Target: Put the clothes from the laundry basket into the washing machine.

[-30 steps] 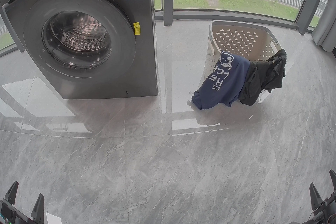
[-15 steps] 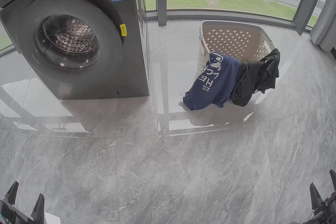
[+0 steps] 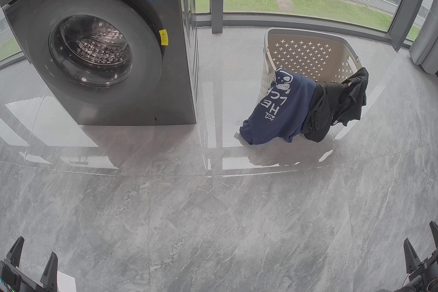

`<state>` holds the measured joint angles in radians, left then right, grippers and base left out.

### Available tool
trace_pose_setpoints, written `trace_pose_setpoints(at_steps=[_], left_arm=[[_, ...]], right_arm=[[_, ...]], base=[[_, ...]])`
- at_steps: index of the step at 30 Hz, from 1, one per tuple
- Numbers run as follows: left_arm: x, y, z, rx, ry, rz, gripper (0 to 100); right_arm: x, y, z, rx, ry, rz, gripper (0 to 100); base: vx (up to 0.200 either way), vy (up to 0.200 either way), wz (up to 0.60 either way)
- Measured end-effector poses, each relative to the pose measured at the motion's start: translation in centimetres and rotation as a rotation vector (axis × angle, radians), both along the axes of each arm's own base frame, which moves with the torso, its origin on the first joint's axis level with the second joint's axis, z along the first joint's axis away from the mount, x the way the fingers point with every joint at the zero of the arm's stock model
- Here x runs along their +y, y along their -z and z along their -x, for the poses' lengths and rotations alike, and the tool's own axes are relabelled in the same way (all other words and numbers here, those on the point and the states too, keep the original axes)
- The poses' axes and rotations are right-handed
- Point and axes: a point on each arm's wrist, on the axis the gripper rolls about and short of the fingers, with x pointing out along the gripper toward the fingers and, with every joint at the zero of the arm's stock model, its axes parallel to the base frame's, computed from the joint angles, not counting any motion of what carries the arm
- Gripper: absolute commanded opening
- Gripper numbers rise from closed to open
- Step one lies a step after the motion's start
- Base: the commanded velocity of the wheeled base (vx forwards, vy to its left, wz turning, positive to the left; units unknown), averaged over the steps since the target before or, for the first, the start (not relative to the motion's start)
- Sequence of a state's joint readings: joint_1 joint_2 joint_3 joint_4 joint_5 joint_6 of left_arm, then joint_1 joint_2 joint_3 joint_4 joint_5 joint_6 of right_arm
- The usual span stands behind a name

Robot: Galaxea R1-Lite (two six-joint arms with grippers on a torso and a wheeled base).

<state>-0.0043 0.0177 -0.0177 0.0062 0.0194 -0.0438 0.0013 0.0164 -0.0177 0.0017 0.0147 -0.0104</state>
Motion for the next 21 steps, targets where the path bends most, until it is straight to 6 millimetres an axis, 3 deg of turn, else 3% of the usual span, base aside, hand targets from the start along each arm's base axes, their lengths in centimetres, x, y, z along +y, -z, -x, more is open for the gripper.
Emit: trace_pose_setpoints(at_steps=[6, 21], left_arm=[[0.00, 0.00, 0.00, 0.000, -0.001, 0.000, 100], [0.00, -0.01, 0.00, 0.000, 0.000, 0.000, 100]], right_arm=[[0.00, 0.00, 0.00, 0.000, 0.000, 0.000, 100], [0.00, 0.00, 0.00, 0.000, -0.001, 0.000, 100]], base=[[0.000, 0.000, 0.00], [0.000, -0.200, 0.00]])
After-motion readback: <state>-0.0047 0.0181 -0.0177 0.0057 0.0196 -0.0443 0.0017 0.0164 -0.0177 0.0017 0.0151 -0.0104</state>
